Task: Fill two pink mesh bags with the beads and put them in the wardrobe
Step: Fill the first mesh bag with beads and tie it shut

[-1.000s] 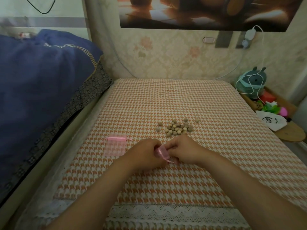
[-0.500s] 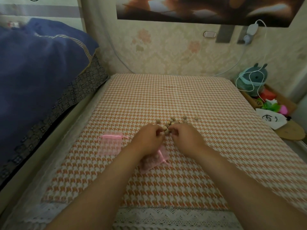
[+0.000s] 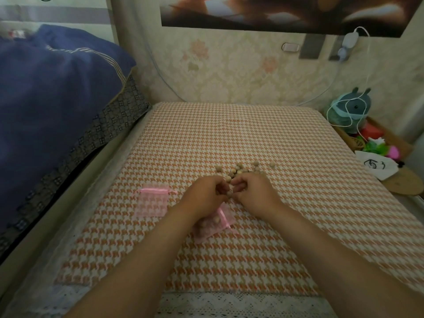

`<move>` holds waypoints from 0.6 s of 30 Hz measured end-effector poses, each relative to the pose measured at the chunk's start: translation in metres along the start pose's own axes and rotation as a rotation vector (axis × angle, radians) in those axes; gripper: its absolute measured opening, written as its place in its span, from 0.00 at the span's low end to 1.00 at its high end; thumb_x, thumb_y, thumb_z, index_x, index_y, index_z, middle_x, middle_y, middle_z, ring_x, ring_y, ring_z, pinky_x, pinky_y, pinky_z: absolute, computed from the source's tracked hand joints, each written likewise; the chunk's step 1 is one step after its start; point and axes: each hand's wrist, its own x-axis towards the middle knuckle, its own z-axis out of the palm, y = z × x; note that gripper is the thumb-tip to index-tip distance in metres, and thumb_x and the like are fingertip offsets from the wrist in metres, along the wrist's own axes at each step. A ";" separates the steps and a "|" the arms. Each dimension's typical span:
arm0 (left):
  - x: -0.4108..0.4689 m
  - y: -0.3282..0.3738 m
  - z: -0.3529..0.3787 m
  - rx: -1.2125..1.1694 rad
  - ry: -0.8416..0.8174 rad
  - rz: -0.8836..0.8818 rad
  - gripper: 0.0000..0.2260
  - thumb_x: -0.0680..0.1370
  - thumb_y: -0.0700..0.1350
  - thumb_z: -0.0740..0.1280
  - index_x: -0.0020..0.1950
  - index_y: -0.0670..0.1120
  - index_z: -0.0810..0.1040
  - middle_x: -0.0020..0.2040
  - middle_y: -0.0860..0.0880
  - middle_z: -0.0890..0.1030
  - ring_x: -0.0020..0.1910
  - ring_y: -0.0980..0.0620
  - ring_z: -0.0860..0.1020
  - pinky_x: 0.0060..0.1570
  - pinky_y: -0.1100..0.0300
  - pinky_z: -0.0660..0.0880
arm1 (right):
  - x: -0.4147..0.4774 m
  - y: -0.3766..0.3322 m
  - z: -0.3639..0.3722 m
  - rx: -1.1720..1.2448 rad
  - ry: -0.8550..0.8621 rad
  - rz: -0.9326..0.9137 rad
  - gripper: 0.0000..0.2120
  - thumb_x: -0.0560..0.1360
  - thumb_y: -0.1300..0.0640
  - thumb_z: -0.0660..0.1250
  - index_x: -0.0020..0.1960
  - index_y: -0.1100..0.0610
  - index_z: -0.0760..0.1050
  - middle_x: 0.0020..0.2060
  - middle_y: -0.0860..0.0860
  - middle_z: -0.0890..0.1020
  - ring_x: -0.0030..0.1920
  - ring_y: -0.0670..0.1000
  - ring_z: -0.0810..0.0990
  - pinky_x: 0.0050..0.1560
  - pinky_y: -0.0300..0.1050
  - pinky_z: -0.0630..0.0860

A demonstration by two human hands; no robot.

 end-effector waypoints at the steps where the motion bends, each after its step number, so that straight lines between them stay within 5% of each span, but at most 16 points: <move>1: 0.000 0.000 0.001 -0.007 0.008 0.005 0.07 0.75 0.42 0.74 0.52 0.48 0.84 0.48 0.52 0.84 0.47 0.54 0.81 0.50 0.57 0.79 | 0.000 -0.001 0.000 0.024 -0.012 0.002 0.11 0.74 0.60 0.73 0.55 0.51 0.82 0.41 0.43 0.84 0.44 0.44 0.83 0.50 0.47 0.82; 8: -0.005 0.010 -0.009 -0.207 0.058 -0.033 0.03 0.77 0.46 0.74 0.44 0.52 0.82 0.39 0.53 0.84 0.37 0.57 0.82 0.39 0.62 0.77 | -0.008 -0.007 -0.011 0.169 -0.012 -0.076 0.08 0.73 0.60 0.76 0.50 0.50 0.85 0.43 0.44 0.86 0.45 0.40 0.84 0.49 0.36 0.79; 13: -0.020 0.010 -0.019 -0.117 0.008 0.007 0.07 0.78 0.53 0.70 0.51 0.51 0.84 0.46 0.55 0.83 0.44 0.55 0.80 0.42 0.61 0.74 | -0.018 -0.014 -0.018 0.129 -0.047 -0.063 0.06 0.75 0.57 0.75 0.52 0.52 0.85 0.40 0.40 0.83 0.42 0.36 0.80 0.41 0.27 0.73; 18: -0.047 0.006 -0.029 0.206 -0.198 0.025 0.42 0.60 0.73 0.71 0.69 0.54 0.73 0.58 0.56 0.74 0.57 0.55 0.73 0.58 0.55 0.75 | -0.028 -0.016 -0.024 0.051 -0.160 -0.053 0.05 0.75 0.56 0.75 0.50 0.52 0.86 0.40 0.41 0.83 0.43 0.39 0.80 0.45 0.35 0.74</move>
